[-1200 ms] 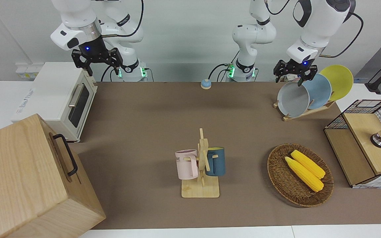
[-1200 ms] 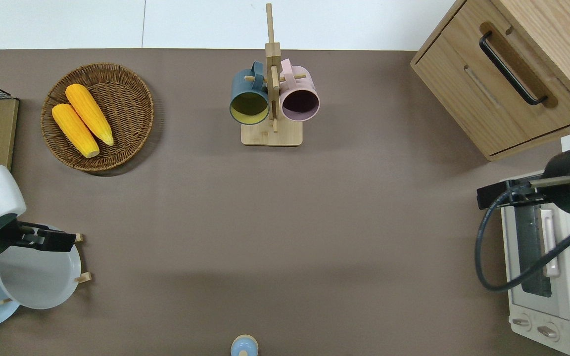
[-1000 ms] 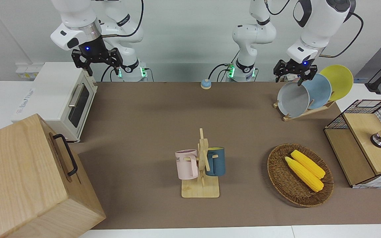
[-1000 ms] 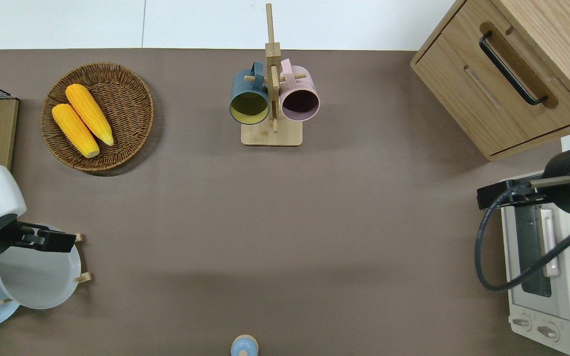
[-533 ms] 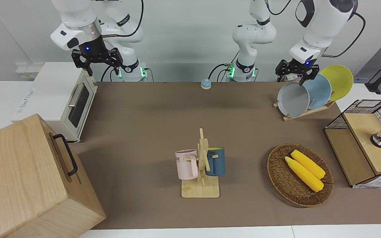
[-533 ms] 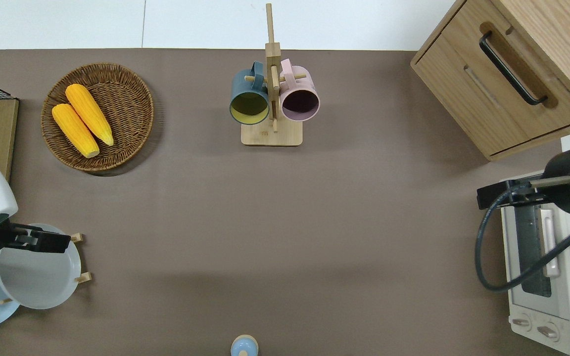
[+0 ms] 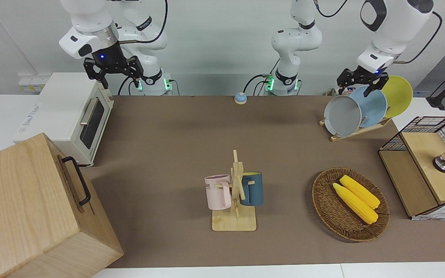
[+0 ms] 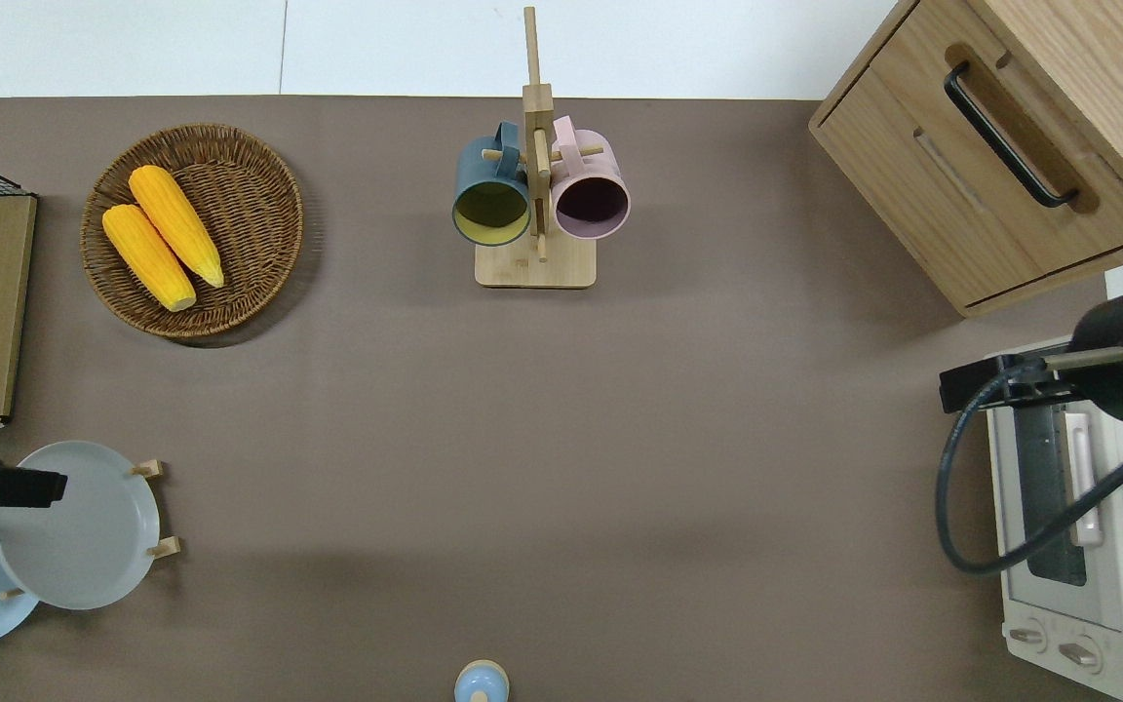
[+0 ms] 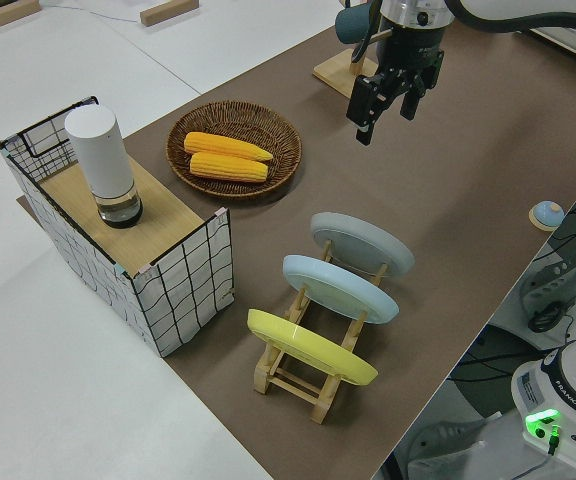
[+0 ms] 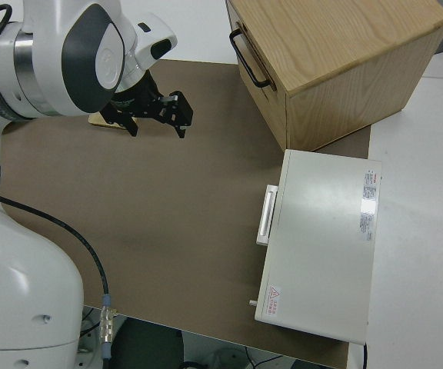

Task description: Pick gray plate from low plate rack and place it on table with left arm

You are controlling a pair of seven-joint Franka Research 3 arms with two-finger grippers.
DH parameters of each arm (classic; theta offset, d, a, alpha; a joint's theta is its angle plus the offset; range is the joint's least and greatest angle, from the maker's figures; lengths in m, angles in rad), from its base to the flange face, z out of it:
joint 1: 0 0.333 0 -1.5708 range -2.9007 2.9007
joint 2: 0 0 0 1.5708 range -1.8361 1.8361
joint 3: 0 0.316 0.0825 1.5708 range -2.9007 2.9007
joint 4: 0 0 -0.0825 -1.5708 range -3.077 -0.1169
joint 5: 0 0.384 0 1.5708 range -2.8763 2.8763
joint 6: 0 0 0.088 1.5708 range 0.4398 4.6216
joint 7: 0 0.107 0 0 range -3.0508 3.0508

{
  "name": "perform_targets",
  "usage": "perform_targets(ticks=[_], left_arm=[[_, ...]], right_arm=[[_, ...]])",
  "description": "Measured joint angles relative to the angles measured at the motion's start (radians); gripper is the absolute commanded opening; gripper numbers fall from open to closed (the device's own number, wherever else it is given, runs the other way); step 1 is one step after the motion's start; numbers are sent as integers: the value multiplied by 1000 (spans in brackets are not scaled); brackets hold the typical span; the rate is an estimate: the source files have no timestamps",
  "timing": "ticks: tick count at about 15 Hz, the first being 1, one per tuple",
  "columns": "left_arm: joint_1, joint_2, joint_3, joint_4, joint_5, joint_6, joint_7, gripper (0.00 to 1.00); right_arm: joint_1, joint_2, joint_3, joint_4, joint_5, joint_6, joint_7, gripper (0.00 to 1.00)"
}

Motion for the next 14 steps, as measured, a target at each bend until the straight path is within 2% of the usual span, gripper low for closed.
perform_targets(ticks=[7,14], left_arm=[[99,-7,3,-6,59,-11,42,993],[139,-8,2,-92,63,13,44,995]], right_arm=[[0,0,0,0,0,0,0,987],[0,0,0,0,0,0,0,990]])
